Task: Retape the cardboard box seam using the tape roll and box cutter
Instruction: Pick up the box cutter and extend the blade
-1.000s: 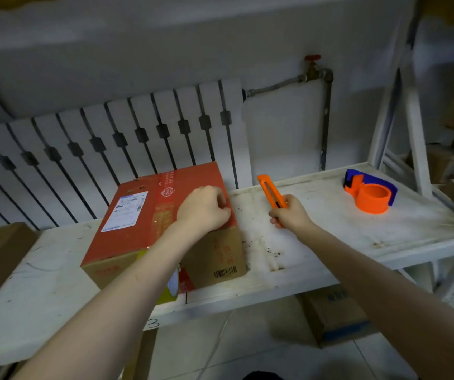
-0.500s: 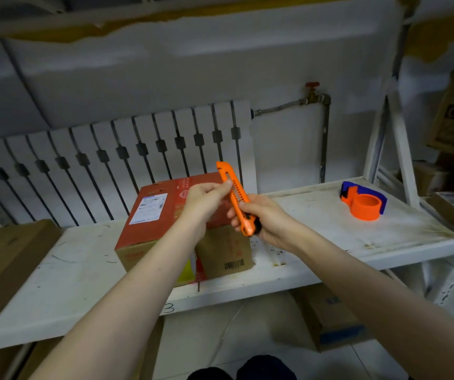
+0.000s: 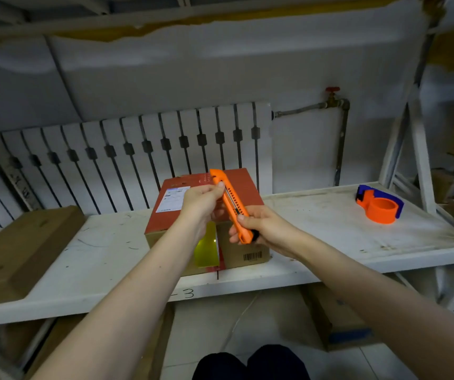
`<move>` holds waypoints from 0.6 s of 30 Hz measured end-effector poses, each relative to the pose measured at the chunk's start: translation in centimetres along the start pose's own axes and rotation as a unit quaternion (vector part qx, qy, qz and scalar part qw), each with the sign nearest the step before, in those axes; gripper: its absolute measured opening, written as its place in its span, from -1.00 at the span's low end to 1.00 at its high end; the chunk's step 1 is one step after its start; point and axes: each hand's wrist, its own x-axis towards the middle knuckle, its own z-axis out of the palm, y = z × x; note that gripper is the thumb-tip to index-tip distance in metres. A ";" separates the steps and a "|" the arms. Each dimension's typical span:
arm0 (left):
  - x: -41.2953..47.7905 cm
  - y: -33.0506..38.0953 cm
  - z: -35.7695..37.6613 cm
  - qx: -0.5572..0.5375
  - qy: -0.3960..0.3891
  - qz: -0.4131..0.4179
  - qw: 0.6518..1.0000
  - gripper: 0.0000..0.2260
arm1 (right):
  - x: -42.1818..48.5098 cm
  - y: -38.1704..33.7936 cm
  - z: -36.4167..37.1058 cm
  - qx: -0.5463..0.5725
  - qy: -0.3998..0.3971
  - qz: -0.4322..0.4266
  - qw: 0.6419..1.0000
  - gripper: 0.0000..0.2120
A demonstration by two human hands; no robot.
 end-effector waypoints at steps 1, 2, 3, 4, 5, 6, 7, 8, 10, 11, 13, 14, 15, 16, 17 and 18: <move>0.1 -0.2 -0.2 0.002 -0.002 -0.002 1.000 -0.82 | 0.1 0.1 0.2 -0.001 0.005 0.002 1.000 -0.86; 0.1 -0.3 -0.5 0.004 -0.004 -0.003 1.000 -0.82 | 0.2 0.1 0.5 -0.001 0.012 0.003 1.000 -0.85; 0.2 -0.5 -0.6 0.005 -0.004 -0.004 1.000 -0.82 | 0.3 0.2 0.7 -0.002 0.019 0.003 1.000 -0.83; 0.2 -0.6 -0.8 0.004 -0.002 -0.004 1.000 -0.82 | 0.4 0.2 0.8 -0.005 0.025 0.004 1.000 -0.81; 0.3 -0.7 -0.9 0.002 -0.002 -0.004 1.000 -0.83 | 0.4 0.2 1.0 -0.008 0.028 0.007 1.000 -0.81; 0.4 -0.8 -1.1 0.001 -0.004 -0.006 1.000 -0.83 | 0.5 0.3 1.1 -0.009 0.029 0.010 1.000 -0.81; 0.5 -0.9 -1.2 0.001 -0.006 -0.008 1.000 -0.83 | 0.6 0.4 1.1 -0.006 0.028 0.014 0.999 -0.82; 0.6 -1.0 -1.3 0.001 -0.008 -0.009 1.000 -0.83 | 0.7 0.5 1.2 -0.001 0.028 0.019 0.999 -0.82; 0.8 -1.3 -1.5 0.002 -0.012 -0.010 1.000 -0.82 | 0.8 0.7 1.3 0.009 0.030 0.026 0.999 -0.83; 0.9 -1.4 -1.5 0.004 -0.013 -0.011 1.000 -0.82 | 0.9 0.9 1.4 0.013 0.032 0.028 0.999 -0.84; 1.2 -1.6 -1.6 0.007 -0.011 -0.015 1.000 -0.82 | 1.1 1.0 1.4 0.012 0.035 0.031 0.999 -0.84; 1.3 -1.7 -1.7 0.009 -0.011 -0.019 1.000 -0.83 | 1.2 1.2 1.4 0.009 0.036 0.031 0.999 -0.84; 1.4 -1.7 -1.7 0.010 -0.012 -0.023 1.000 -0.84 | 1.3 1.2 1.3 0.006 0.037 0.030 0.999 -0.84; 1.5 -1.7 -1.7 0.010 -0.015 -0.026 1.000 -0.84 | 1.4 1.3 1.3 0.004 0.037 0.029 0.999 -0.85; 1.7 -1.7 -1.8 0.009 -0.017 -0.028 0.999 -0.85 | 1.5 1.4 1.3 0.001 0.037 0.028 0.999 -0.85; 1.8 -1.7 -1.8 0.006 -0.019 -0.029 0.999 -0.85 | 1.6 1.5 1.3 -0.001 0.036 0.025 0.999 -0.85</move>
